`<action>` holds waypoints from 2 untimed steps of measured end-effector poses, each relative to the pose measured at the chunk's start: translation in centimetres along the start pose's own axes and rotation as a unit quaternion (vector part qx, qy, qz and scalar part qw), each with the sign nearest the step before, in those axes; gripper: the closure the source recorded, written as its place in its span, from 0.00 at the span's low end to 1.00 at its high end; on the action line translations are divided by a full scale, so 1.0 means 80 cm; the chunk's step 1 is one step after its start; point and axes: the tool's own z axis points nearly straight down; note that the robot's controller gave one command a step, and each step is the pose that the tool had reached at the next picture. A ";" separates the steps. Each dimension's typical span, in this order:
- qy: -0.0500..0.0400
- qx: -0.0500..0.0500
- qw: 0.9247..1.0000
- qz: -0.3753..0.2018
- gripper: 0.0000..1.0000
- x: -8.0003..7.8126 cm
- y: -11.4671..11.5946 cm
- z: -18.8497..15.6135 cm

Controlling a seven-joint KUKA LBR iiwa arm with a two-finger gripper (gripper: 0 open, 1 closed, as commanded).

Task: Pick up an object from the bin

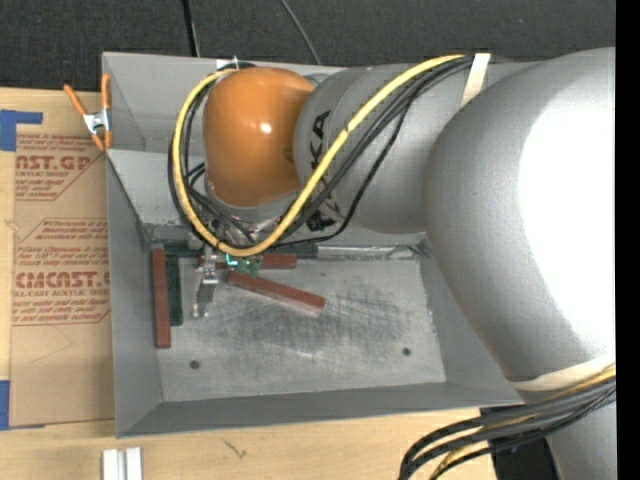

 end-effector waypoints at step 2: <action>-0.005 0.000 0.999 -0.036 0.00 -0.011 -0.046 0.017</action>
Offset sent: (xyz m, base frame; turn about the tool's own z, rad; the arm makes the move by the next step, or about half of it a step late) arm 0.0125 -0.0594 -0.0247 -0.1069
